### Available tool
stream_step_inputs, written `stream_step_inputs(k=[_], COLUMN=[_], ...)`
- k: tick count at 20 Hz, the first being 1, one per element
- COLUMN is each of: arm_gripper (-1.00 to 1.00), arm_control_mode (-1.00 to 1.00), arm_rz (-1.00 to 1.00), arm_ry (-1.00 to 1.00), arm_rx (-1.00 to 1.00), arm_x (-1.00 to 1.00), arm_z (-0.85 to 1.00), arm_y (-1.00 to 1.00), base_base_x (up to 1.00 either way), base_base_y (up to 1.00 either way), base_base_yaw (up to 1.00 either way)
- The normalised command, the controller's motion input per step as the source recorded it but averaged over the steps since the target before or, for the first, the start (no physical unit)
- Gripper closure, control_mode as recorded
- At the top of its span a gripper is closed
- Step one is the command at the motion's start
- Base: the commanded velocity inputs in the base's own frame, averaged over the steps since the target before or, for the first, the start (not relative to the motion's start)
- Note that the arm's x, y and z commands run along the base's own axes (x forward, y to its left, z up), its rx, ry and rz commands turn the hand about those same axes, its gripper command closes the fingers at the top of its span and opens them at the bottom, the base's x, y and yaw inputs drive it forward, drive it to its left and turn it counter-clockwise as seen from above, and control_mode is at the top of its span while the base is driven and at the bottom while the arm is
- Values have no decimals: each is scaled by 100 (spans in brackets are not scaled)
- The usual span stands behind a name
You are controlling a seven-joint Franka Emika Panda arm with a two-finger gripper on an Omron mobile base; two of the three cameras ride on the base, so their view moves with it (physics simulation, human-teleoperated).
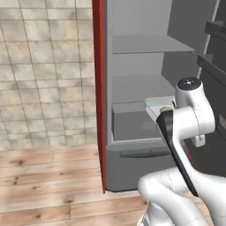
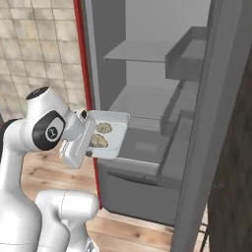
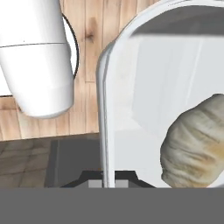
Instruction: Place two dumplings into each of the tupperware containers and then place the containers in the fridge.
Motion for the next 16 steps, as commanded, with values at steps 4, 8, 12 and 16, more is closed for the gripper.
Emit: stream_step_inputs(k=[4,8,12,16], arm_gripper=[100,100,100,100], arm_control_mode=[100,100,100,100], arm_rz=[0,0,0,0], arm_ry=[0,0,0,0], arm_rx=[0,0,0,0], arm_x=[0,0,0,0], arm_z=[0,0,0,0], arm_y=[0,0,0,0], base_base_x=[87,76,77,54], base_base_y=[-33,-50,-49,-9], base_base_yaw=[0,-4,-6,-1])
